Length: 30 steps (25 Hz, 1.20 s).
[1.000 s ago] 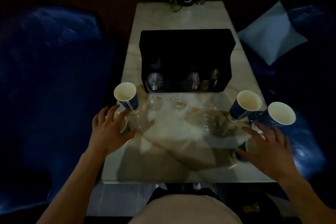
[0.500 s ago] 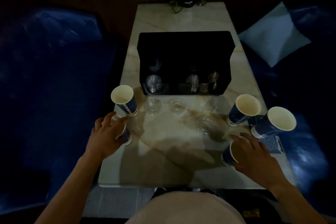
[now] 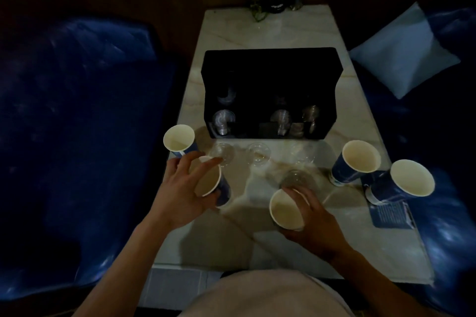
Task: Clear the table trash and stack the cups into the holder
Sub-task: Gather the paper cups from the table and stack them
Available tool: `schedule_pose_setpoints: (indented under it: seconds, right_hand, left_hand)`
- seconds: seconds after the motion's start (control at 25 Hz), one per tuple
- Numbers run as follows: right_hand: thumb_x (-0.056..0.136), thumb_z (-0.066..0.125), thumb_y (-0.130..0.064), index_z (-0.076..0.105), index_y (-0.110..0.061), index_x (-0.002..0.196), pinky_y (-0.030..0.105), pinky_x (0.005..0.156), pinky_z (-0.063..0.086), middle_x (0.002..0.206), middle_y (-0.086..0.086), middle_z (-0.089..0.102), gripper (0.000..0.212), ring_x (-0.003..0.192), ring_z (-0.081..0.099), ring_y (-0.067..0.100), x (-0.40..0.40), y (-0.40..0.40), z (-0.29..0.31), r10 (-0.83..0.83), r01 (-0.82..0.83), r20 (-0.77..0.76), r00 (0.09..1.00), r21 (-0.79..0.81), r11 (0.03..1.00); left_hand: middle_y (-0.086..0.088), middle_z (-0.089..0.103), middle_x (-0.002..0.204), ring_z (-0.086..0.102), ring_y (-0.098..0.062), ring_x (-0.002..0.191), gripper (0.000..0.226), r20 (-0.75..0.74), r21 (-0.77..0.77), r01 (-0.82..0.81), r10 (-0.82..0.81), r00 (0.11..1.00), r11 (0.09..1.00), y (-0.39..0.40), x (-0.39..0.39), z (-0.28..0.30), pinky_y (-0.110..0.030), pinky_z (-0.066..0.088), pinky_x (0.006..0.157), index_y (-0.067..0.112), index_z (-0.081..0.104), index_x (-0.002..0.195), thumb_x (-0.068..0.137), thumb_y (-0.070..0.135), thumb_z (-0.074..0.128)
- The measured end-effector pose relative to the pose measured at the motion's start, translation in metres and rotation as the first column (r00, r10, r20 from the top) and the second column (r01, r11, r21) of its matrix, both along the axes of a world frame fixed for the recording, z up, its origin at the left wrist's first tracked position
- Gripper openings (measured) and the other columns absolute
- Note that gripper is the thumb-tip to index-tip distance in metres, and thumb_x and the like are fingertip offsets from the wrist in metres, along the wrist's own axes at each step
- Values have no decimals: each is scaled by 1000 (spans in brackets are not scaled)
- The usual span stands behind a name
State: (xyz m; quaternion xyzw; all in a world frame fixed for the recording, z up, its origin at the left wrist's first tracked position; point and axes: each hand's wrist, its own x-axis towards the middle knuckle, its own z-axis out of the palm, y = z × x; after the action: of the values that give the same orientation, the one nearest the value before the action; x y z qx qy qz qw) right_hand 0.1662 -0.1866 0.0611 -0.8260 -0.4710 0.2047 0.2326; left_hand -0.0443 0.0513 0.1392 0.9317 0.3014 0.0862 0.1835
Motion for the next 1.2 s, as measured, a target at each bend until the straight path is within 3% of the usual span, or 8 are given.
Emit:
schedule_pose_setpoints:
  seconds: [0.16,0.36,0.52,0.68,0.8,0.92,1.08,1.2]
  right_hand:
    - [54,79,-66,17,-60,137,28,86,49,135,-34,31,103,114,42,-3,-8,7,-10,-102,129,-256,961,90,988]
    - [52,76,-73,22,-60,135,10,82,41,124,-47,40,100,109,45,-23,-8,9,-20,-116,151,-319,941,88,985]
    - [54,74,-72,18,-69,129,8,84,40,115,-52,38,94,110,50,-13,-6,13,-19,-97,117,-323,941,43,992]
    - [50,79,-72,17,-71,129,-4,82,38,119,-59,35,100,111,39,-30,-5,9,-17,-109,167,-386,916,118,979]
    - [47,85,-62,27,-68,125,15,87,47,115,-45,51,98,109,54,-12,-6,7,-19,-159,233,-427,890,128,964]
    - [52,84,-59,34,-59,129,31,95,51,122,-33,56,92,114,55,-7,-9,5,-18,-138,236,-454,880,167,957]
    - [63,82,-56,31,-47,137,27,100,48,133,-20,54,90,121,53,-3,-10,4,-13,-105,203,-411,905,203,958]
    - [63,83,-53,30,-38,140,34,101,49,135,-10,56,94,121,55,5,-8,5,-16,-103,194,-409,907,186,963]
  left_hand:
    - [10,35,139,30,-23,127,67,187,23,97,-100,977,995,-15,22,36,-41,44,92,49,38,138,76,57,62]
    - [3,39,138,36,-27,123,65,289,11,279,-270,918,960,-39,49,60,-30,34,97,40,44,139,79,51,66]
    - [-2,37,137,35,-26,123,69,176,70,376,-382,907,924,-58,70,50,-33,38,92,37,42,140,77,55,64]
    - [-2,34,141,30,-24,128,72,33,90,440,-445,895,893,-74,83,24,-33,42,91,42,35,140,76,62,59]
    - [-3,35,143,30,-25,129,71,14,55,471,-473,881,880,-83,88,2,-38,48,89,43,33,139,75,61,60]
    - [-8,39,144,34,-27,130,65,7,55,465,-466,885,884,-89,90,-22,-43,52,91,38,37,137,81,64,55]
    - [-8,39,145,39,-27,128,69,-9,-11,445,-445,895,895,-92,96,-49,-45,51,92,37,36,136,78,64,63]
    - [1,37,142,40,-20,124,68,25,-39,422,-422,906,906,-92,99,-64,-39,52,89,44,37,133,75,68,62]
